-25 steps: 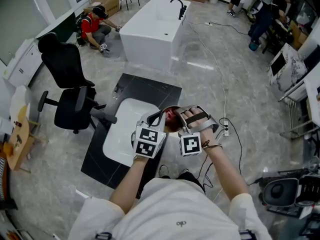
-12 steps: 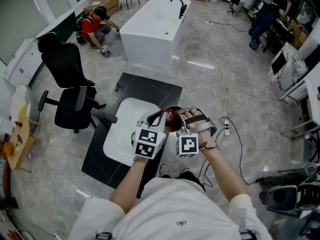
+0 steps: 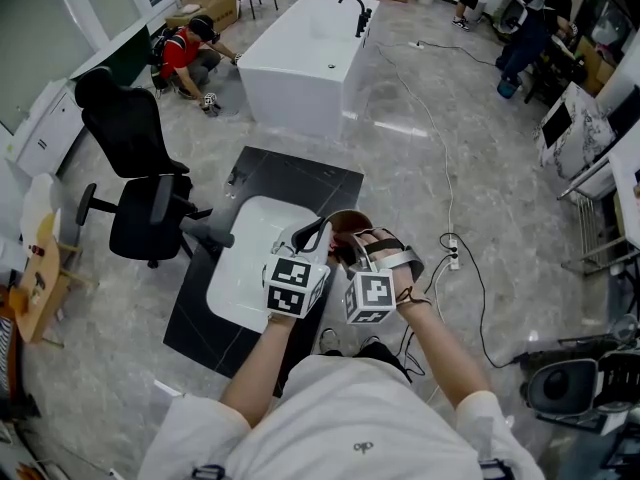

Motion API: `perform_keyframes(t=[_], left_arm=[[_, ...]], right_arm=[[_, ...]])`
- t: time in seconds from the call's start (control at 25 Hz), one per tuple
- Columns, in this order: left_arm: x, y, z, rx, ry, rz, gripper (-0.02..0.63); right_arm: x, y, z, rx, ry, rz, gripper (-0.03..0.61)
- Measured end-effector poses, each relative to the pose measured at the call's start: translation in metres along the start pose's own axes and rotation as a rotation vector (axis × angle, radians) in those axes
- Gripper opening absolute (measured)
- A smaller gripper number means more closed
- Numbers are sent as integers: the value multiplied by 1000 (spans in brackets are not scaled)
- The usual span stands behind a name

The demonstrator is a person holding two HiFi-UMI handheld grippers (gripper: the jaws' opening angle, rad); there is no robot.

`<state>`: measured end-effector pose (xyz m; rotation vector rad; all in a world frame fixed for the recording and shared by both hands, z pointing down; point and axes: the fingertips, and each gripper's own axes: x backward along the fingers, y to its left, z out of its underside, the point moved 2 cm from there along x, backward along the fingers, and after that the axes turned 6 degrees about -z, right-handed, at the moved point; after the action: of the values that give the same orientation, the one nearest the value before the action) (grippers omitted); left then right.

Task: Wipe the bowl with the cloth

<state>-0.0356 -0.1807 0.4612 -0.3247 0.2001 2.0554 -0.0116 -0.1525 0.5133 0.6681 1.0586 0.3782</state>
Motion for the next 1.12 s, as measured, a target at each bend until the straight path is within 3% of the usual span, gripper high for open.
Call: perform_keyframes(t=[0.24,0.6,0.84,1.12], left_arm=[[3,0,1,5,-1,4,26],[3,3,1,5,9,-1,26],[4,2,-1,7,0,-2,26],[1,4,-3,16,-7,-4,26]], right_arm=[[-1,-10,-3,-7,4,58,26],[5,-35,17,100,118,265,26],[6,-34,18,88,128,256,26],[-1,-8,6,123,86,116,26]])
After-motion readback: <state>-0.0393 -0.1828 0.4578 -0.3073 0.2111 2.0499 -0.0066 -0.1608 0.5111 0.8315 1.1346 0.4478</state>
